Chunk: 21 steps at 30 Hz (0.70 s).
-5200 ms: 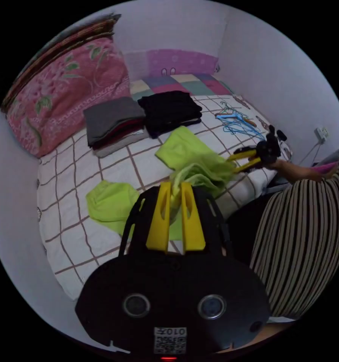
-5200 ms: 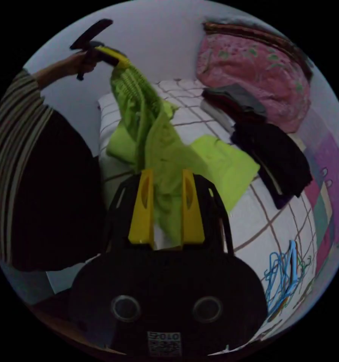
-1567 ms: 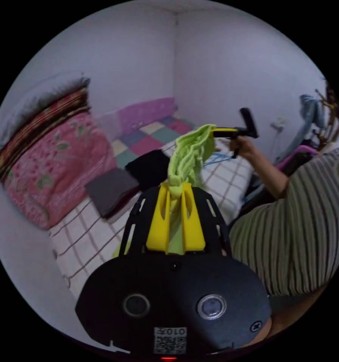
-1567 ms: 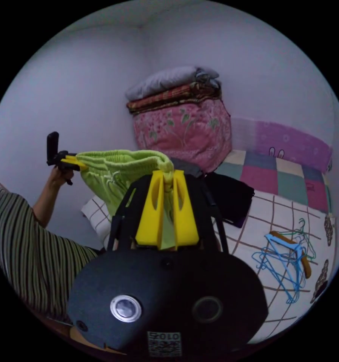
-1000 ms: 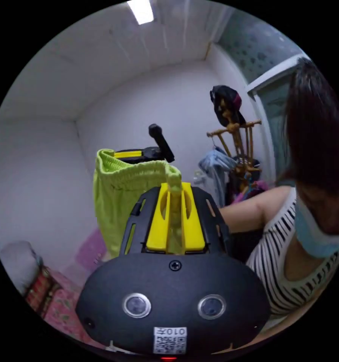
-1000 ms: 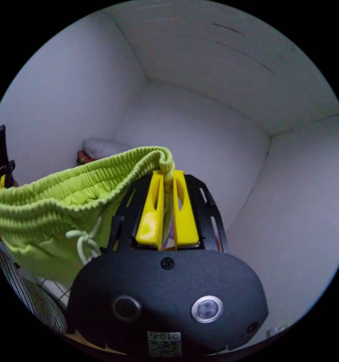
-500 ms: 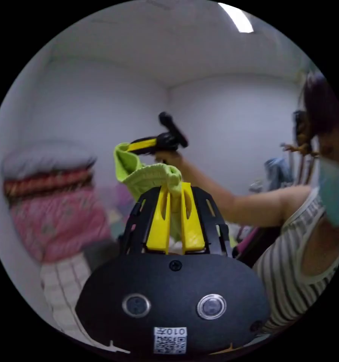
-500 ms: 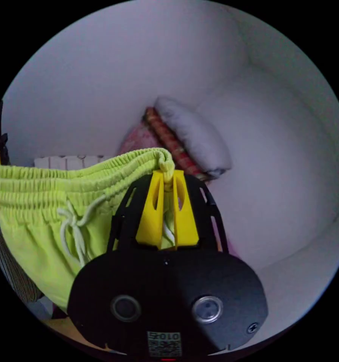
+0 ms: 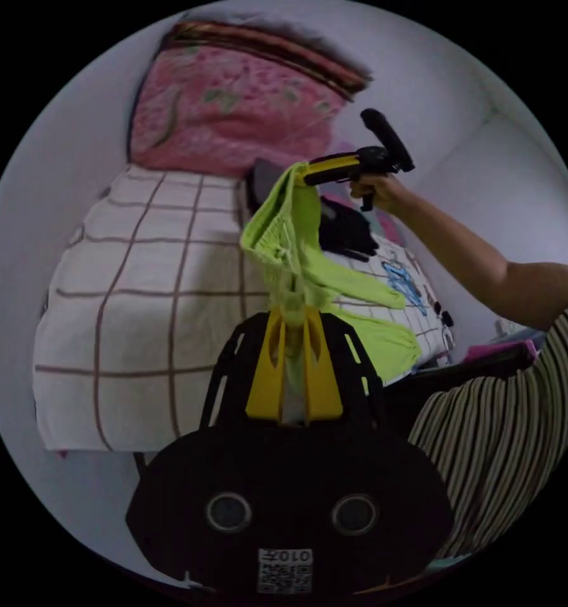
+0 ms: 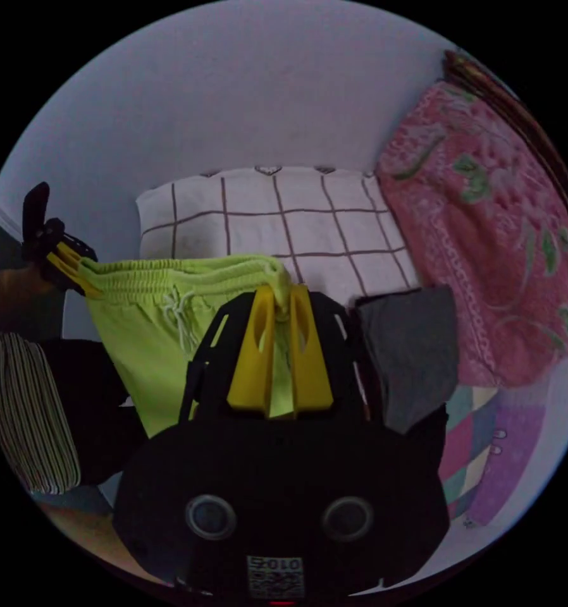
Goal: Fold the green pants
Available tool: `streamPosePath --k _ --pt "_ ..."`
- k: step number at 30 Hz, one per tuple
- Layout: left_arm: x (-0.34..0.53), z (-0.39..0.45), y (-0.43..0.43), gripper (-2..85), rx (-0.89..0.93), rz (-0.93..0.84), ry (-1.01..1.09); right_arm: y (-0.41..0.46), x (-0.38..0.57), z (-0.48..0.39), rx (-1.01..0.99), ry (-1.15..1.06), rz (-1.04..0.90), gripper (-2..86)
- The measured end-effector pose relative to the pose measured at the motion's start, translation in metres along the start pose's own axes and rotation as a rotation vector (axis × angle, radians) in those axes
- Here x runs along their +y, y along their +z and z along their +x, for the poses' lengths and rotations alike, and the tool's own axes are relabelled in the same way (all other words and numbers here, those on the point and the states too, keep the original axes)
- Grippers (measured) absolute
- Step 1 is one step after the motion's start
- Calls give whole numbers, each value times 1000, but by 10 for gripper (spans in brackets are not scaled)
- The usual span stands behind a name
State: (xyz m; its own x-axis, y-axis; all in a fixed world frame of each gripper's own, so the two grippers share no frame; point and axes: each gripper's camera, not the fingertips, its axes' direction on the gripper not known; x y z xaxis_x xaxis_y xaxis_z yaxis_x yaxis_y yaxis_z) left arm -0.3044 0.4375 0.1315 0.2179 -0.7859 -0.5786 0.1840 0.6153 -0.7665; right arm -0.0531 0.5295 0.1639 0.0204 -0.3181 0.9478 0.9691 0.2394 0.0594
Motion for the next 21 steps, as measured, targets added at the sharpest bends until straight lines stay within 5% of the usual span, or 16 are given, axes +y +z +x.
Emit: streamPosePath --k 9,21 --pt "-49 -114 17 72 -16 -3 -179 113 -96 37 -50 -179 -165 52" --pt "-107 -236 117 74 -172 -184 -285 250 -111 72 46 -105 -298 55"
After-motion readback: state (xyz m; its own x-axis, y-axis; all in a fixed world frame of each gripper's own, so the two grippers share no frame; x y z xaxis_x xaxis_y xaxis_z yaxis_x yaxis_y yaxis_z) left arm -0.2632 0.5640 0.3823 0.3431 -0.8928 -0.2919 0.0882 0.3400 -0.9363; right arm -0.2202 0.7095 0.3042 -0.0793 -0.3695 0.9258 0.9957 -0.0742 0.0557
